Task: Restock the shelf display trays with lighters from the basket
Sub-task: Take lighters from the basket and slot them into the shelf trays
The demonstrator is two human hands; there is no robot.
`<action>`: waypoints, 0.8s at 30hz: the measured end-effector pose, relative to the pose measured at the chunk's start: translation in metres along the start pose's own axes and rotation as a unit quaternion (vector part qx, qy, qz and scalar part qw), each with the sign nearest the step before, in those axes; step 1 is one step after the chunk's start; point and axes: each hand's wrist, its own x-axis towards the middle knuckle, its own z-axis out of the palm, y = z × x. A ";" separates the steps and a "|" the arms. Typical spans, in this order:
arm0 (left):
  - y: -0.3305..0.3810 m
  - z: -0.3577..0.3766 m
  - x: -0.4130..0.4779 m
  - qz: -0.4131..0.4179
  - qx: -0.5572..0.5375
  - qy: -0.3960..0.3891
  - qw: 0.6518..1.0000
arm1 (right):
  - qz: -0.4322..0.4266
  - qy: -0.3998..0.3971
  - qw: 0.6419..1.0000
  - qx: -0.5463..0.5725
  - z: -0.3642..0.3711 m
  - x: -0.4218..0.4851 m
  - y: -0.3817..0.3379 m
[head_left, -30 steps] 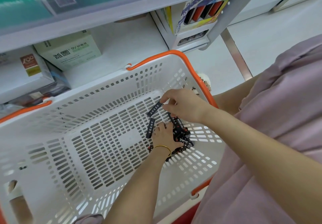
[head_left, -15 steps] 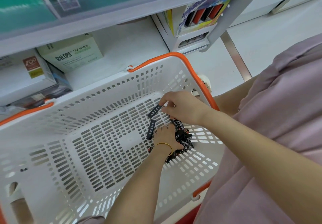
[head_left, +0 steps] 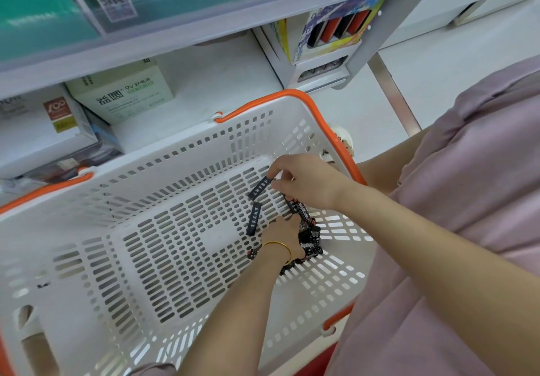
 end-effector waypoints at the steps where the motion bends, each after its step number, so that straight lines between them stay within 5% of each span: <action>1: -0.001 -0.001 0.000 0.006 0.002 0.000 1.000 | -0.001 0.001 1.000 0.000 0.000 0.000 0.001; 9: -0.013 -0.003 -0.004 -0.032 -0.214 0.027 0.976 | -0.023 0.017 1.000 0.011 -0.002 0.000 0.002; 11: -0.019 -0.007 -0.008 -0.077 -0.370 0.027 0.926 | -0.025 0.021 0.999 0.019 -0.002 0.000 0.002; 16: -0.023 -0.039 -0.030 -0.128 -0.672 0.050 0.728 | -0.024 0.048 0.997 0.060 -0.011 -0.001 0.000; 24: -0.018 -0.113 -0.083 -0.101 -0.770 0.200 0.597 | -0.075 0.077 0.994 0.035 -0.036 -0.018 -0.011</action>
